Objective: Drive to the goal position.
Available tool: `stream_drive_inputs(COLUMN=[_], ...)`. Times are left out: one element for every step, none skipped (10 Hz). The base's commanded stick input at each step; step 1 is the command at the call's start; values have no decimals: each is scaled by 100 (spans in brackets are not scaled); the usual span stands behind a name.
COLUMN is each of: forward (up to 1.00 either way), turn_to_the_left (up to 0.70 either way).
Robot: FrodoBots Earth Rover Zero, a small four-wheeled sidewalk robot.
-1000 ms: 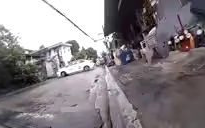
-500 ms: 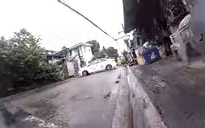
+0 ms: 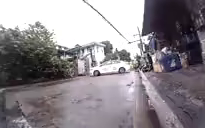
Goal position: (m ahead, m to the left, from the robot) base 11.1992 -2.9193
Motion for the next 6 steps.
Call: stream_drive_inputs(forward=[100, 100, 100, 100, 100, 100], turn_to_the_left=[-10, -3, -27, -25, -8, -14])
